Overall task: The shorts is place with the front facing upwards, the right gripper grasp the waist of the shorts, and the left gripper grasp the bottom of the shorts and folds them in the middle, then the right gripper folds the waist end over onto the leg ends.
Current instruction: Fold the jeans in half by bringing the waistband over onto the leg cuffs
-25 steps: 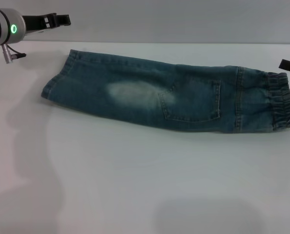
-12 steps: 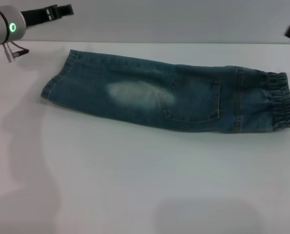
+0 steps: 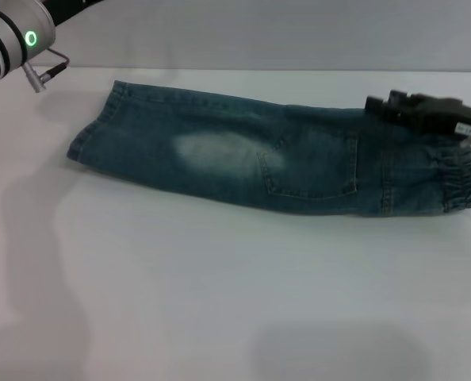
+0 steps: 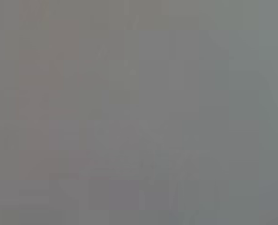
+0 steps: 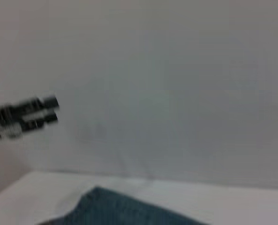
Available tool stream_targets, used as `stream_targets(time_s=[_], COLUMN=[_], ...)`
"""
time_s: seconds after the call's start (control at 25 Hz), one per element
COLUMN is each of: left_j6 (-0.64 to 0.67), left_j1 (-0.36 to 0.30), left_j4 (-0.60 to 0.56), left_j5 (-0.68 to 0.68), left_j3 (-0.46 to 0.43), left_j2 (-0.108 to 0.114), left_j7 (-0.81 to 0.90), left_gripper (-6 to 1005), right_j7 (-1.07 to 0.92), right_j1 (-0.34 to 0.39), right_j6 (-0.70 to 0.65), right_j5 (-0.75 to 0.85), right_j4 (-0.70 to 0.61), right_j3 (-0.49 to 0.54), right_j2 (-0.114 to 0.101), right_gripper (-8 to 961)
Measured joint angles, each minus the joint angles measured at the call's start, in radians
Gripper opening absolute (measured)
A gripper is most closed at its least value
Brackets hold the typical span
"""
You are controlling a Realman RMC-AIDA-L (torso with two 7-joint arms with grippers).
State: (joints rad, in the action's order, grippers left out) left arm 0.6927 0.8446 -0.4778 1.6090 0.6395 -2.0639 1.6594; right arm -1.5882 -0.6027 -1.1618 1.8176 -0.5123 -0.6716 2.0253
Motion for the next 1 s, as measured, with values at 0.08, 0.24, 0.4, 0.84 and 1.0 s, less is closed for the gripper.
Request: stream_targets(time_s=[0.08, 0.24, 0.4, 0.84, 1.0], left_j6=[0.017, 0.036, 0.049, 0.069, 0.071], left_j1=[-0.004, -0.009, -0.013, -0.013, -0.013], left_j4=[0.010, 0.015, 0.016, 0.019, 0.021], left_j5=[-0.047, -0.073, -0.082, -0.087, -0.088], left_j3=[0.000, 0.000, 0.000, 0.000, 0.000], left_j2=[0.000, 0.000, 0.001, 0.001, 0.000], left_j7=[-0.041, -0.060, -0.061, -0.061, -0.062], left_gripper=[838, 837, 837, 837, 837], right_j7=[0.000, -0.002, -0.005, -0.008, -0.026], right_j1=[0.007, 0.029, 0.039, 0.050, 0.075], right_j6=[0.026, 0.086, 0.166, 0.272, 0.172], right_j5=[0.001, 0.009, 0.009, 0.005, 0.002], right_j4=[0.009, 0.021, 0.047, 0.078, 0.019], right_j3=[-0.013, -0.015, -0.009, -0.001, 0.039], right_j2=[0.000, -0.003, -0.004, -0.008, -0.009], right_gripper=[568, 562, 557, 542, 536])
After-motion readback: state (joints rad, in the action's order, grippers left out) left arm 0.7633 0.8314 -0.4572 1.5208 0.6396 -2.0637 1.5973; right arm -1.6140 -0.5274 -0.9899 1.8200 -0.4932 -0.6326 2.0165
